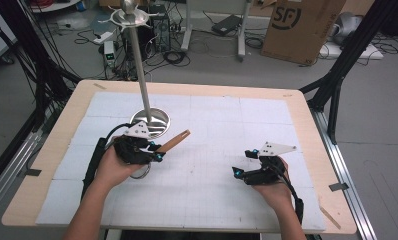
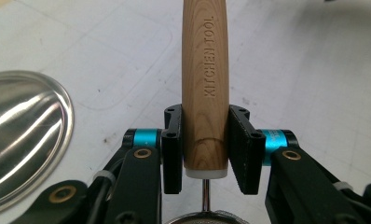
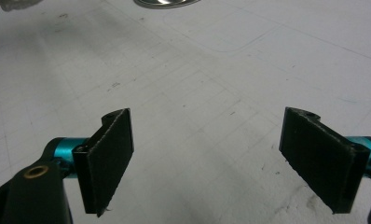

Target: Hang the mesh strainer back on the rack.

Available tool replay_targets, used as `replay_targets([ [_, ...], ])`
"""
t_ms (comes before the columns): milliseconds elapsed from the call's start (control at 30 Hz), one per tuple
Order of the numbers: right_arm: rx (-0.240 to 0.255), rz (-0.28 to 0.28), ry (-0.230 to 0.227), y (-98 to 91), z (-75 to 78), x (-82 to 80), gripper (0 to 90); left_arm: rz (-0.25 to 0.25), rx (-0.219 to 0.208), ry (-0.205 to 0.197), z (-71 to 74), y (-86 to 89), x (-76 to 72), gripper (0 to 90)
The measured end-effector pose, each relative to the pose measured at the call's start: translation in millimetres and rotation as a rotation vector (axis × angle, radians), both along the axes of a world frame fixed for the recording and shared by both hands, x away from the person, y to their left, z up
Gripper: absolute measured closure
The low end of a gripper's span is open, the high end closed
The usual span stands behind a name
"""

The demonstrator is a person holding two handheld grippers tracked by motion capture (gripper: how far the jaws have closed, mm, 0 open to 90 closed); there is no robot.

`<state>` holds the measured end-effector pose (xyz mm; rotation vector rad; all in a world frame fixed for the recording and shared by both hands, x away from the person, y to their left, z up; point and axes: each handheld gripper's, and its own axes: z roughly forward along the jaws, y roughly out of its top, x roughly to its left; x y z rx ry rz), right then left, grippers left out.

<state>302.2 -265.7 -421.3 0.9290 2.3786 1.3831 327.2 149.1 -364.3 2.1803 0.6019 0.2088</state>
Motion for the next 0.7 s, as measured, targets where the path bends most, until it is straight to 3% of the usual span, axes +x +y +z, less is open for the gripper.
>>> replay_targets([
  [367,0.0,0.003,-0.004,0.8,0.4,-0.5,16.9,-0.006,-0.168,-0.057,41.7,34.7,-3.6,68.7],
  [700,-0.008,0.003,0.0,1.4,0.0,-0.4,16.8,0.026,-0.17,-0.133,78.1,51.5,-2.9,68.7],
])
